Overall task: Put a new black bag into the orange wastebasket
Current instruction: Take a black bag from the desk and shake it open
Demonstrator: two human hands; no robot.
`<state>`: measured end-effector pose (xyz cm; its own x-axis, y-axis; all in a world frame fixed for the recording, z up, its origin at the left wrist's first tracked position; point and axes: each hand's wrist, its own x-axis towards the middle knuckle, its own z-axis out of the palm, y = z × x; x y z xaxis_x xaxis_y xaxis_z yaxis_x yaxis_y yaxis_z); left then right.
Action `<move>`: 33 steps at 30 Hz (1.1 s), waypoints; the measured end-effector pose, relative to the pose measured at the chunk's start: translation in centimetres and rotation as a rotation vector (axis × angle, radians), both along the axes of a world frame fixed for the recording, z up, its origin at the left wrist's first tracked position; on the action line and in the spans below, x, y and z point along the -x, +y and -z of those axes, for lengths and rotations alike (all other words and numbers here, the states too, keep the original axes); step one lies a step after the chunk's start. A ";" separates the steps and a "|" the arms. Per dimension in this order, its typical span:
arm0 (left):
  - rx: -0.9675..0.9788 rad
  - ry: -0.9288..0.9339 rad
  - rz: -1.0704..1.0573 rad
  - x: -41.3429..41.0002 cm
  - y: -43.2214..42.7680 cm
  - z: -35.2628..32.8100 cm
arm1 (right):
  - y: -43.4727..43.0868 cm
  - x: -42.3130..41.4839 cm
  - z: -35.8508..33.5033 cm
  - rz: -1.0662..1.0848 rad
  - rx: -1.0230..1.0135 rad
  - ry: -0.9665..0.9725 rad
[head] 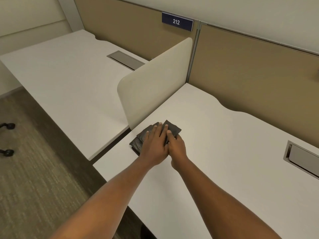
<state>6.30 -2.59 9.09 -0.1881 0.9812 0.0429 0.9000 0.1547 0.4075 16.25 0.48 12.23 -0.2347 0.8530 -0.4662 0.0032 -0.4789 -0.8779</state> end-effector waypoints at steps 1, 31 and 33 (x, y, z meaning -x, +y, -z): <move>0.000 -0.010 0.029 -0.3 -0.5 -0.2 | -0.3 -0.5 -0.3 0.030 0.011 0.009; 0.106 -1.285 -0.432 -1.3 -17.1 -8.7 | -16.4 -3.7 -6.3 -0.118 -0.304 -0.387; 0.113 -1.267 -0.409 -0.7 -19.3 -9.2 | -18.7 -2.7 -6.5 -0.118 -0.311 -0.385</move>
<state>6.99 -21.94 18.33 -0.3174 0.8316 -0.4558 -0.2063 0.4086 0.8891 18.99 -18.20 18.75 -0.1993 0.9430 -0.2664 0.3927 -0.1722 -0.9034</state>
